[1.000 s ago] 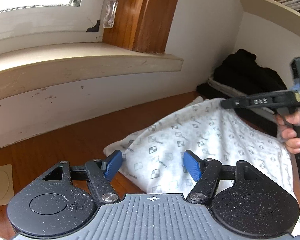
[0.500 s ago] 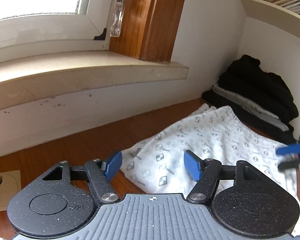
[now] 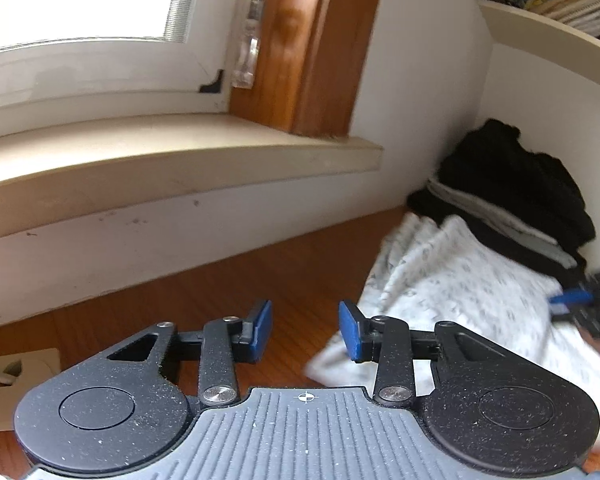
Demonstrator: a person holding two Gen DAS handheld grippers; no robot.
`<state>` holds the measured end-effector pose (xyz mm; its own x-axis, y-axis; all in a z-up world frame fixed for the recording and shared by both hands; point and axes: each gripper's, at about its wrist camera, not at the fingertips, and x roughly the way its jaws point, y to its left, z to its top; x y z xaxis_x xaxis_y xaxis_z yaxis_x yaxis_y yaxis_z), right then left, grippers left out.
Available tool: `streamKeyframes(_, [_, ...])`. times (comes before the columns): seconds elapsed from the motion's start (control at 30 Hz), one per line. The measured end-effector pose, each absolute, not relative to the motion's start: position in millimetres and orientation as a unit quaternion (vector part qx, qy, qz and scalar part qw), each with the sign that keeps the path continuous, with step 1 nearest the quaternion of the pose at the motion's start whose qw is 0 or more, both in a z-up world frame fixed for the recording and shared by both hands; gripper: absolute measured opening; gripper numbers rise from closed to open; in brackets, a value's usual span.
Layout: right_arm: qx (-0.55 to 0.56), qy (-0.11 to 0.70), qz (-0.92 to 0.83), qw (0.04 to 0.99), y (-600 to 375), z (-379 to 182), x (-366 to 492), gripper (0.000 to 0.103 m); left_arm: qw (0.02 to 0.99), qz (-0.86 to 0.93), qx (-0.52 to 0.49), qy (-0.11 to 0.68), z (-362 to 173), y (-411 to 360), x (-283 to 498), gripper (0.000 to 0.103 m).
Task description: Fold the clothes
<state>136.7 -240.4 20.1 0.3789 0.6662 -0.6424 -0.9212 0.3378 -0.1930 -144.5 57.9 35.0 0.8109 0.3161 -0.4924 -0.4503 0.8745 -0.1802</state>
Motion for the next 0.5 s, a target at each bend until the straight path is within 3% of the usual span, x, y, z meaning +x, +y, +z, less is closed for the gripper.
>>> streamKeyframes(0.17, [-0.263,0.229,0.448,0.824,-228,23,163,0.030,0.946,0.176,-0.124,0.242,34,43,-136,0.040])
streamKeyframes(0.27, [-0.249,0.213,0.452,0.829,-228,31,149,0.035,0.947,0.166,-0.114,0.249,32,36,-133,0.040])
streamKeyframes(0.33, [-0.247,0.196,0.459,0.831,-227,38,130,0.044,0.947,0.160,-0.115,0.254,31,35,-132,0.040])
streamKeyframes(0.5, [-0.243,0.191,0.519,0.797,-223,44,95,0.047,0.946,0.142,-0.114,0.267,32,29,-137,0.042])
